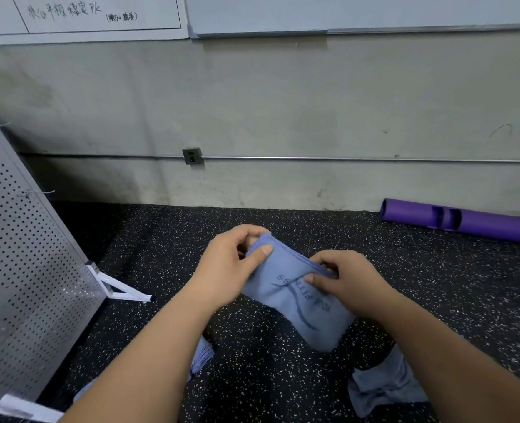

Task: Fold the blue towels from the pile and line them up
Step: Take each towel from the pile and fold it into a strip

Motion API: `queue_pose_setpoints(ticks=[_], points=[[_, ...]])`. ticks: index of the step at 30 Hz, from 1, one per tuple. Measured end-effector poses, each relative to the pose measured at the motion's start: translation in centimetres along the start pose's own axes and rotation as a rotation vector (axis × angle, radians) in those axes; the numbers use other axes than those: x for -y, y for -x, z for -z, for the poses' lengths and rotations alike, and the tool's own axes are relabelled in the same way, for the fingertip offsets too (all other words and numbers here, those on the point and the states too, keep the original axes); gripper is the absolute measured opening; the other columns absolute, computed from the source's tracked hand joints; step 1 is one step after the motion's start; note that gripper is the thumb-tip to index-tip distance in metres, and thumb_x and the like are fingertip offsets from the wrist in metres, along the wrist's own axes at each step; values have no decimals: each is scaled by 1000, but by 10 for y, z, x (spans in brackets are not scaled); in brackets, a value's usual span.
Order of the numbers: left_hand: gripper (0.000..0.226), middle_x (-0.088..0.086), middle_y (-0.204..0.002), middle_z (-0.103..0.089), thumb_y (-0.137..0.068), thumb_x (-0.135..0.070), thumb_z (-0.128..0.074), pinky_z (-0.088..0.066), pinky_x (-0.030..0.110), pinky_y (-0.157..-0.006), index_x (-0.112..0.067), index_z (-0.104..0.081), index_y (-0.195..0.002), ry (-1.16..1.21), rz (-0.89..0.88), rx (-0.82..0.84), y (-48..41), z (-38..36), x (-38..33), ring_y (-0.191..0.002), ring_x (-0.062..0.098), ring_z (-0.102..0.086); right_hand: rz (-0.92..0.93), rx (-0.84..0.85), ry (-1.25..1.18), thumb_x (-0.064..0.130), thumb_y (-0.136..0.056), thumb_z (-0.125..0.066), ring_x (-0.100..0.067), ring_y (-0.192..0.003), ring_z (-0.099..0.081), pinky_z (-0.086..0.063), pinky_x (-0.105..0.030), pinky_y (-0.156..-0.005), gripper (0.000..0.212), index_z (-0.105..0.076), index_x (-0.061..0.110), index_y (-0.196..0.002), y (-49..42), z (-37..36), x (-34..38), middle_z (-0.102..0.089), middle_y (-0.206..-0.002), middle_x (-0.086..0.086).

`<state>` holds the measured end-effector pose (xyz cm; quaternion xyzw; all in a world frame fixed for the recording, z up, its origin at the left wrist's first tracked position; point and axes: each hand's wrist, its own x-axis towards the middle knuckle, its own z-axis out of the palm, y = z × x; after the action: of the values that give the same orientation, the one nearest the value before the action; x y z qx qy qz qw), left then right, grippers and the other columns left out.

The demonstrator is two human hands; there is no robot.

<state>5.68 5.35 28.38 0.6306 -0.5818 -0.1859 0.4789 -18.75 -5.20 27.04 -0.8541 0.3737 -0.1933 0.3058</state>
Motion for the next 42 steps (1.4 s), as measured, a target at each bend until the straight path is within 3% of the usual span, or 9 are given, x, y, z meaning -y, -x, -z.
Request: queue_pose_setpoints(ticks=[4, 8, 12, 19, 24, 30, 35, 39, 42], points=[[7, -8, -83, -71, -98, -25, -75, -52, 36, -78, -31, -77, -96, -10, 15, -35, -1, 6, 5, -77, 8, -62, -14, 50, 36, 37, -89, -84, 3, -73, -68, -53, -19, -66, 10, -76, 40, -95, 2, 8, -5, -74, -82, 25], [4, -12, -90, -76, -100, -27, -73, -53, 30, -77, -27, -75, -97, 77, 100, -247, -7, 14, 11, -84, 8, -68, -73, 122, 136, 34, -83, -89, 2, -73, -66, -51, -19, -67, 17, -76, 40, -92, 1, 16, -26, -72, -82, 25], [11, -17, -77, -67, -102, -24, -70, -42, 17, -65, -20, -73, -93, 208, 190, -405, -8, 22, 18, -69, -1, -55, -109, 113, 101, 25, -88, -85, 1, -75, -67, -55, -23, -73, 20, -75, 41, -97, 2, 22, -42, -73, -84, 24], [9, -6, -98, -76, -104, -22, -67, -47, 28, -79, -25, -75, -102, 222, 352, -520, -11, 26, 32, -87, 7, -65, -58, -222, -40, 18, -97, -74, -2, -80, -66, -49, -20, -69, 25, -71, 40, -106, -2, 30, -36, -73, -88, 20], [16, -10, -103, -70, -105, -17, -56, -46, 31, -79, -23, -71, -107, 173, 421, -526, -13, 21, 25, -94, 4, -61, -16, -424, -228, 14, -94, -78, 2, -62, -55, -45, -8, -61, 18, -73, 30, -97, -1, 28, -17, -69, -72, 19], [23, -4, -95, -67, -97, -10, -47, -41, 31, -74, -15, -68, -92, 336, 455, -530, -13, 11, 7, -86, 12, -55, 33, -418, -284, 15, -91, -83, -6, -73, -69, -54, -16, -68, 14, -78, 28, -93, 3, 26, 1, -77, -81, 14], [17, -8, -85, -63, -101, -21, -58, -36, 27, -71, -12, -71, -94, 391, 431, -454, -9, 8, -11, -80, 7, -52, 15, -411, -320, 18, -86, -87, -6, -69, -69, -54, -19, -65, 11, -79, 25, -84, 6, 27, 9, -77, -76, 9], [32, -8, -78, -67, -99, -40, -72, -44, 15, -74, -10, -73, -89, 348, 295, -348, -5, 7, -14, -71, -5, -56, 53, -434, -300, 18, -82, -90, -2, -65, -66, -51, -14, -62, 16, -76, 23, -77, 9, 28, 16, -75, -73, 12], [11, -9, -91, -74, -98, -40, -74, -50, 22, -86, -31, -77, -104, 115, 124, -190, -1, 3, -14, -87, 0, -66, 91, -406, -269, 24, -79, -91, -4, -68, -65, -53, -19, -63, 15, -77, 27, -77, 12, 26, 23, -74, -74, 11]])
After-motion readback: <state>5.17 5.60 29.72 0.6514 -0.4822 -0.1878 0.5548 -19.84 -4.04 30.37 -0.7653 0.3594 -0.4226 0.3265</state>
